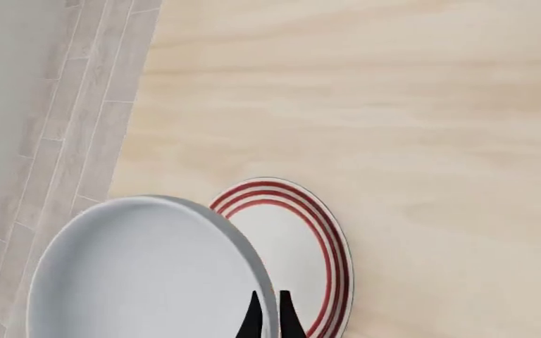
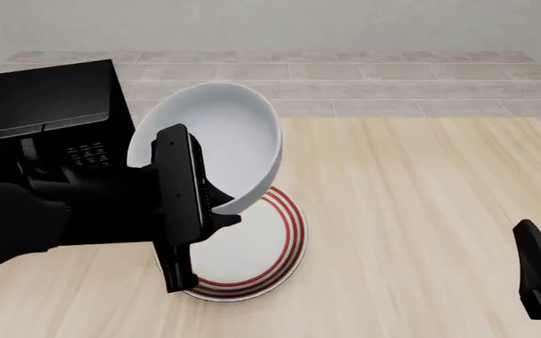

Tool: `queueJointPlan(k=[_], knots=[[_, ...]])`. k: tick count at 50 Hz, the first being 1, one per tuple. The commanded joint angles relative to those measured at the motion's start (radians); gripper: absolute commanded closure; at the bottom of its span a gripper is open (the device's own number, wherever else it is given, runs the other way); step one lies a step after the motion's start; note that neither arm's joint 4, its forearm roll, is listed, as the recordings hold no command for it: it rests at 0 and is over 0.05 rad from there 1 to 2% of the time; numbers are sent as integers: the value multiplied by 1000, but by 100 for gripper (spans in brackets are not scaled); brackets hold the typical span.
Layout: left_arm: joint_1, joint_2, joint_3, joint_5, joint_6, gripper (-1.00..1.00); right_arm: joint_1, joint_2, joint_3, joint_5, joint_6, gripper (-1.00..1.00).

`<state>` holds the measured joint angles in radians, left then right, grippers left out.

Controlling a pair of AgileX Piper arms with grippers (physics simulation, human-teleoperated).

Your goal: Pick up the white bowl and put it on the plate.

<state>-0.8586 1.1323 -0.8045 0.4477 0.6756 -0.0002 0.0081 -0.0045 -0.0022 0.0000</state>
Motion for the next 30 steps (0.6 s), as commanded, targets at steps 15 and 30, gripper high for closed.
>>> queueJointPlan(k=[15,30], knots=[[-27,17,40,-61,-45,100,0,-1,0,0,0,-100],[-37,39,56,-90,-76,100,0,-1,0,0,0,-100]])
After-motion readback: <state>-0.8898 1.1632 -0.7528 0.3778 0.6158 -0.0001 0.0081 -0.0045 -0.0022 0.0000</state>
